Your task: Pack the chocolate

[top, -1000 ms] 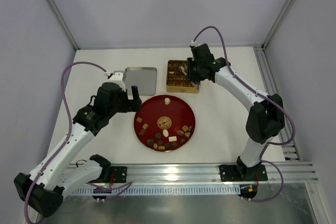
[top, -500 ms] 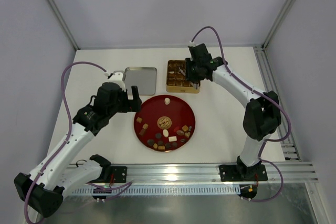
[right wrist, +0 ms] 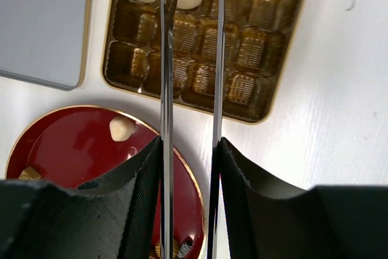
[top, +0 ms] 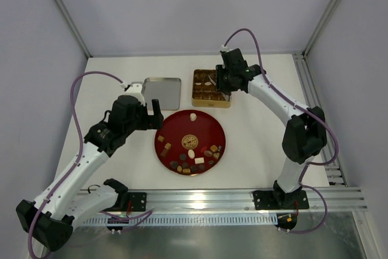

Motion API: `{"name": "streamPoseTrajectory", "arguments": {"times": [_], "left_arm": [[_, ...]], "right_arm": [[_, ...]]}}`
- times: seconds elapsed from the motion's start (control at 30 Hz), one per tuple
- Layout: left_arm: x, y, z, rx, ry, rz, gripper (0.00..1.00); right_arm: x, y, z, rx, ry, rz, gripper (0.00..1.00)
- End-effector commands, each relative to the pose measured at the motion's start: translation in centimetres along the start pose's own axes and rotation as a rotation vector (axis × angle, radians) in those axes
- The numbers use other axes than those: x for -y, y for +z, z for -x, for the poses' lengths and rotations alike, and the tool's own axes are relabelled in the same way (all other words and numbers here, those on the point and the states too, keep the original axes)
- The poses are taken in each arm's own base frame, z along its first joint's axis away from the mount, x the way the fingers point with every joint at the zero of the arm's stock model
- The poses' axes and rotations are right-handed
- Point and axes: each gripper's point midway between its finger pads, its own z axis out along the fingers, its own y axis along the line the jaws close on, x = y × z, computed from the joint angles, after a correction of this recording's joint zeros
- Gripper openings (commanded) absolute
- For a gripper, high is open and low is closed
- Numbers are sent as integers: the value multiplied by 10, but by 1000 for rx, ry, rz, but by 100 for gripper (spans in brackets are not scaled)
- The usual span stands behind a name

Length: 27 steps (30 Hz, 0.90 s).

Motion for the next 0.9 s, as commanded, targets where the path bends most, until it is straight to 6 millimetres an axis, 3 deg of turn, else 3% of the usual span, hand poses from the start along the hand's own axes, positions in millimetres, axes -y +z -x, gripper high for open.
{"name": "streamPoseTrajectory", "arguments": {"times": [0.0, 0.17, 0.4, 0.53, 0.87], "left_arm": [[5, -2, 10, 36, 2, -24, 100], [7, -3, 10, 36, 0, -34, 100], [9, -4, 11, 38, -1, -45, 100], [9, -5, 11, 41, -1, -49, 100], [10, -5, 11, 41, -2, -51, 100]], "right_arm": [[22, -49, 42, 157, 71, 7, 43], [88, -52, 24, 152, 197, -66, 43], [158, -41, 0, 137, 316, -166, 43], [175, -30, -10, 120, 352, -194, 43], [190, 11, -39, 13, 370, -231, 44]]}}
